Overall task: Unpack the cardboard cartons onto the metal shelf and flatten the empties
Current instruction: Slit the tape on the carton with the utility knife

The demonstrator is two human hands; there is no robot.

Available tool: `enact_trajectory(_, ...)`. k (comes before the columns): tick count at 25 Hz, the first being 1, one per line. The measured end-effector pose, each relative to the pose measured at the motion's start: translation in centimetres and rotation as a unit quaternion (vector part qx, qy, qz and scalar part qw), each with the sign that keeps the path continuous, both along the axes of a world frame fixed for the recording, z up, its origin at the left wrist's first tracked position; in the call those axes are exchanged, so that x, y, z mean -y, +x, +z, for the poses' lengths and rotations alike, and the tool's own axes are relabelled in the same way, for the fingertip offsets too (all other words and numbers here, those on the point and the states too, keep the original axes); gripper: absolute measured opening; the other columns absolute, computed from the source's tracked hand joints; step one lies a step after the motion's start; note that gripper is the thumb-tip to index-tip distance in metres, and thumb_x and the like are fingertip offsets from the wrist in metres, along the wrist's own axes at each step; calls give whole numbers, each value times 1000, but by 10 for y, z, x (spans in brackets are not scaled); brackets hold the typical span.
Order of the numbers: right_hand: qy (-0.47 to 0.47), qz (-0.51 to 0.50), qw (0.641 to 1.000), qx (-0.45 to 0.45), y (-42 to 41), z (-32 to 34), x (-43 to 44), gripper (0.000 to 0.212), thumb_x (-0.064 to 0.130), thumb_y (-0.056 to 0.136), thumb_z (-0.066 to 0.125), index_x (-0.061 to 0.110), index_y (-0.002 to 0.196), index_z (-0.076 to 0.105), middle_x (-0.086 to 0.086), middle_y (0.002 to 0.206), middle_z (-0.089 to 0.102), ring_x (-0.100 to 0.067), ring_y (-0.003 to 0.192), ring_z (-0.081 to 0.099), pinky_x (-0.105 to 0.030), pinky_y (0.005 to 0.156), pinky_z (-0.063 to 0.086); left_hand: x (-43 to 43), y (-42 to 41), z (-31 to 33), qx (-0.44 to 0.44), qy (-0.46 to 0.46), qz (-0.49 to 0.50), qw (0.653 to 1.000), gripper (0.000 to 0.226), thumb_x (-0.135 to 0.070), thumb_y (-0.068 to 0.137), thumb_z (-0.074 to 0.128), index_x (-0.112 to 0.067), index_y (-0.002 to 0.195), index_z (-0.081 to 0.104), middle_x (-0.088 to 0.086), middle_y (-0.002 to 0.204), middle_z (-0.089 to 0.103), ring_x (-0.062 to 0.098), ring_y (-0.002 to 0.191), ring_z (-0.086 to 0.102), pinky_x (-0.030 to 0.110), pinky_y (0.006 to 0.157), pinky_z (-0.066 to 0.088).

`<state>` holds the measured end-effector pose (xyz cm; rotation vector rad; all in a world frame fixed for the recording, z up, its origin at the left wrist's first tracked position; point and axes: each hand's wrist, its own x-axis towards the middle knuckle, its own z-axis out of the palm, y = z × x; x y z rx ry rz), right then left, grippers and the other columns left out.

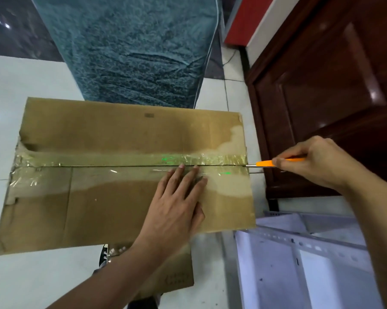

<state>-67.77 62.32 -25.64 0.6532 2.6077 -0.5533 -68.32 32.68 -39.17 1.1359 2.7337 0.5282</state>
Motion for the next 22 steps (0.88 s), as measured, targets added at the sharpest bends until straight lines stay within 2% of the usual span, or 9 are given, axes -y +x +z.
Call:
enact_trajectory(4, -2, -17, 1000, -16, 11, -8, -9, 10, 52, 79, 75, 44, 73, 78, 2, 52, 61, -8, 44, 44, -29, 50, 40, -3, 3, -3, -11, -14, 10, 1000, 52, -39, 97, 42, -17, 143, 50, 11, 156, 39, 38, 147, 29, 56, 116, 28)
enact_trajectory(7, 1, -38, 999, -21, 21, -12, -12, 10, 52, 80, 76, 43, 75, 79, 3, 51, 60, -9, 46, 45, -28, 51, 40, 0, 5, -9, -18, -22, 6, 1000, 57, -38, 98, 42, -16, 151, 42, 10, 161, 31, 35, 151, 22, 55, 119, 25)
enact_trajectory(12, 7, -79, 996, -30, 35, -12, -9, 16, 59, 79, 71, 44, 80, 78, 2, 54, 60, -18, 57, 57, -36, 57, 49, 1, 6, -12, -21, -33, 3, 999, 60, -36, 97, 45, -16, 153, 39, 8, 164, 26, 31, 154, 14, 54, 121, 22)
enact_trajectory(16, -31, -105, 992, -59, 59, -22, 7, 25, 56, 86, 66, 36, 77, 78, -9, 56, 54, -17, 52, 45, -36, 54, 41, 1, 8, -12, -26, -46, 9, 999, 60, -36, 97, 45, -16, 153, 39, 9, 164, 25, 31, 154, 14, 54, 121, 21)
enact_trajectory(20, -8, -150, 983, -106, 75, -21, 14, 25, 55, 85, 64, 36, 74, 76, 4, 56, 61, -19, 58, 57, -35, 60, 47, 0, 9, -12, -34, -47, 13, 998, 60, -36, 97, 45, -15, 153, 38, 9, 164, 26, 31, 154, 15, 54, 121, 21)
enact_trajectory(22, 16, -179, 976, -126, 80, -14, 5, 30, 54, 89, 63, 34, 69, 74, 5, 54, 59, -19, 58, 56, -35, 60, 45, -2, 7, -12, -34, -50, 14, 998, 61, -36, 97, 46, -16, 153, 38, 9, 163, 27, 31, 154, 15, 53, 121, 21)
